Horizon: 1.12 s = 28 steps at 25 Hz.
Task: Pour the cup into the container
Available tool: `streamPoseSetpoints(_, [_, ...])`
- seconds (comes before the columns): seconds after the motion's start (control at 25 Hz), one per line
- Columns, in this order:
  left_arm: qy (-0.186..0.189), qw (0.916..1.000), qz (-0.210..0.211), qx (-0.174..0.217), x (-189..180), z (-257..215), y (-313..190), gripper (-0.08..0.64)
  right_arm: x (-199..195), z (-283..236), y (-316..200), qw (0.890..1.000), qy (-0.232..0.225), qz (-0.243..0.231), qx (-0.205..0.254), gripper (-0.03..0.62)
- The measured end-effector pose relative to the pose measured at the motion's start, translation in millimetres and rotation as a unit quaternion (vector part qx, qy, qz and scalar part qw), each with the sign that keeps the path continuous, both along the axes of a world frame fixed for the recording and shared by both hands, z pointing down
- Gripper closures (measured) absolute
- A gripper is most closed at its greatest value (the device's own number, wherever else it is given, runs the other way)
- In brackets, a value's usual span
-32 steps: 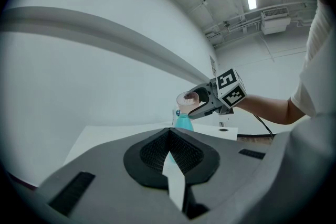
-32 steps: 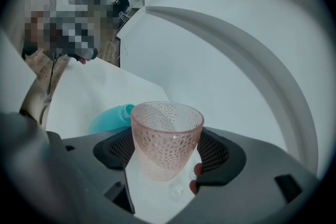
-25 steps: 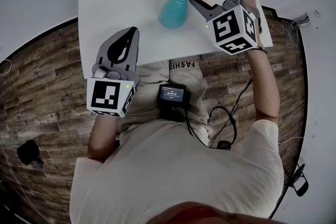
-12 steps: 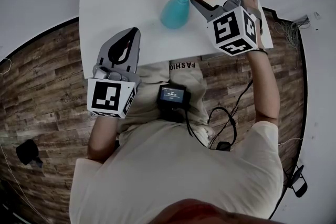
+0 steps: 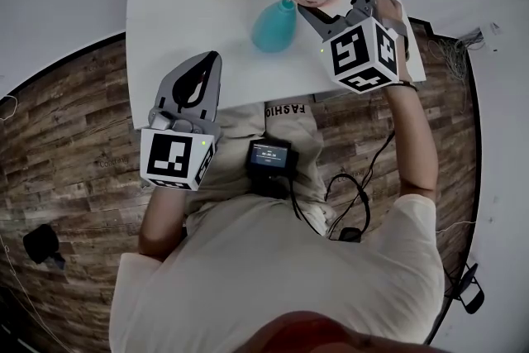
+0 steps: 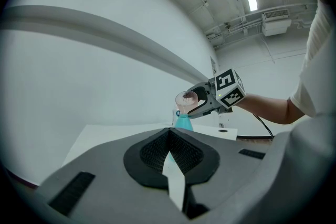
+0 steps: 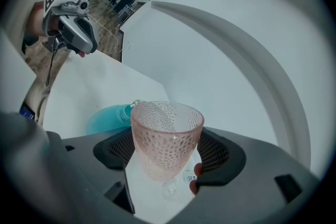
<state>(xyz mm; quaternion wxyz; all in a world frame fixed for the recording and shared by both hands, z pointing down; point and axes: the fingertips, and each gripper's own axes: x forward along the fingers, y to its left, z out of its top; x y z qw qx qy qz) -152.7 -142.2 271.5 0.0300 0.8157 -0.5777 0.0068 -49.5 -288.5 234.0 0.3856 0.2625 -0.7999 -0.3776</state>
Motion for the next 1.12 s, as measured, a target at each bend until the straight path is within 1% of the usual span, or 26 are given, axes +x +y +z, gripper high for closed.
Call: streamPoseSetpoints(1.12, [0.008,1.0,-0.002,-0.005,-2.1,4.7,1.7,0.548,4.9,-5.6,-3.5,0.999,0.017,0.009,0.026,0.224])
